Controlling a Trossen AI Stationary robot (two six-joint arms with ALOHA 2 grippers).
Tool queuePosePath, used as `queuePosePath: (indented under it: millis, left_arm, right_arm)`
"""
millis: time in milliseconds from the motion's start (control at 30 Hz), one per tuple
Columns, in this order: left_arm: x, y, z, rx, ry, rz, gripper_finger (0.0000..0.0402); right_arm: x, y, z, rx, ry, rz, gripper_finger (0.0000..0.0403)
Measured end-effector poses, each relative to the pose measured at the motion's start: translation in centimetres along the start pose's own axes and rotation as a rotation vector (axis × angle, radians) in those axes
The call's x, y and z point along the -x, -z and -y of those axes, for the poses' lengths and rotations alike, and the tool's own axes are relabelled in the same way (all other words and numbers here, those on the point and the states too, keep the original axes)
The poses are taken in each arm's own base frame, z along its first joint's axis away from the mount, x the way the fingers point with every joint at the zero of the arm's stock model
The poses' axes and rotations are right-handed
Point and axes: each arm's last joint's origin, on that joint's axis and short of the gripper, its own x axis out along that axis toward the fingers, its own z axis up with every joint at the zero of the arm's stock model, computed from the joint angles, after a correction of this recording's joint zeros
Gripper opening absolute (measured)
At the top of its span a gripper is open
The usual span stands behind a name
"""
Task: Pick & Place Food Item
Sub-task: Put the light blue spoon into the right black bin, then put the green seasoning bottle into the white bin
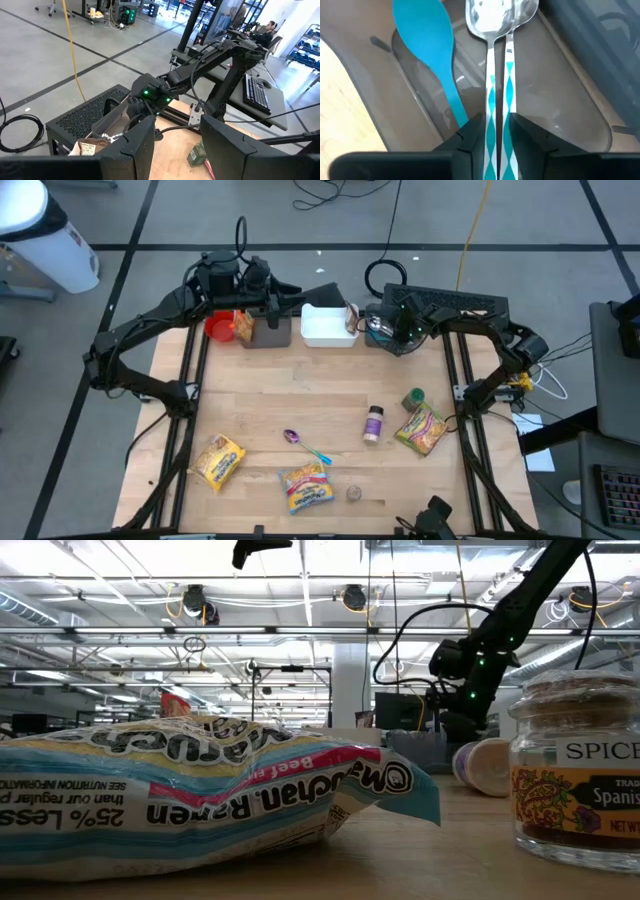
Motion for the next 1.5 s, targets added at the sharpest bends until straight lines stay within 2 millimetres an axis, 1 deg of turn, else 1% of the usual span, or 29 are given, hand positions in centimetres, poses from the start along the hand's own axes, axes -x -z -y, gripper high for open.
queuePosePath:
  millis: [100, 233, 367, 467, 533, 633, 733, 833, 933, 1000, 1067, 1167, 1233, 1333, 1400, 1500]
  left_arm:
    - [0.0, 0.0, 0.0, 0.000, 0.000, 0.000, 0.0168]
    - [0.0, 0.0, 0.0, 0.000, 0.000, -0.001, 0.0168]
    - [0.0, 0.0, 0.0, -0.017, 0.000, 0.000, 0.0168]
    - [0.6, -0.2, 0.2, -0.049, 0.002, 0.012, 0.0168]
    - [1.5, -0.6, 0.5, -0.072, 0.005, 0.032, 0.0168]
    - [3.3, -1.1, 1.2, -0.099, 0.011, 0.059, 0.0168]
    - [5.4, -1.4, 1.8, -0.106, 0.014, 0.075, 0.0168]
    - [7.5, -1.0, 2.3, -0.091, 0.006, 0.022, 0.0168]
    - [9.0, 0.4, 2.7, -0.077, 0.004, -0.111, 0.0168]
    - [9.6, 1.8, 2.8, -0.061, 0.007, -0.185, 0.0168]
    - [9.8, 3.1, 2.9, -0.049, 0.028, -0.197, 0.0168]
    - [10.0, 5.1, 3.3, -0.035, 0.096, -0.142, 0.0168]
    - [9.8, 6.8, 3.3, -0.023, 0.134, -0.106, 0.0168]
    - [9.3, 9.5, 3.2, 0.034, 0.181, -0.079, 0.0168]
    - [9.0, 11.2, 3.1, 0.077, 0.204, -0.083, 0.0168]
    - [8.3, 13.7, 3.1, 0.142, 0.234, -0.121, 0.0168]
  right_arm:
    - [0.7, -0.2, 0.0, -0.002, 0.008, 0.024, 0.0105]
    - [2.3, -0.8, 0.1, 0.001, 0.031, 0.086, 0.0117]
    - [5.0, -1.7, 0.2, -0.014, 0.054, 0.193, 0.0121]
    - [7.8, -2.2, 0.2, -0.061, 0.071, 0.293, 0.0120]
    - [9.9, -2.5, 0.1, -0.095, 0.070, 0.374, 0.0120]
    - [13.3, -2.7, -0.2, -0.168, 0.014, 0.518, 0.0125]
    - [16.4, -2.8, -0.6, -0.276, -0.104, 0.681, 0.0138]
    - [18.6, -2.8, -1.3, -0.373, -0.258, 0.783, 0.0161]
    - [19.8, -2.8, -2.7, -0.430, -0.368, 0.817, 0.0189]
    - [20.2, -3.0, -3.8, -0.444, -0.441, 0.824, 0.0206]
    - [20.3, -3.3, -5.1, -0.427, -0.494, 0.822, 0.0218]
    - [20.0, -3.6, -7.2, -0.387, -0.536, 0.798, 0.0231]
    - [19.7, -3.9, -9.0, -0.393, -0.533, 0.784, 0.0235]
    - [19.2, -3.9, -12.0, -0.417, -0.522, 0.832, 0.0235]
    - [19.0, -3.6, -14.0, -0.421, -0.518, 0.891, 0.0232]
    - [18.8, -2.4, -16.8, -0.439, -0.516, 0.956, 0.0228]
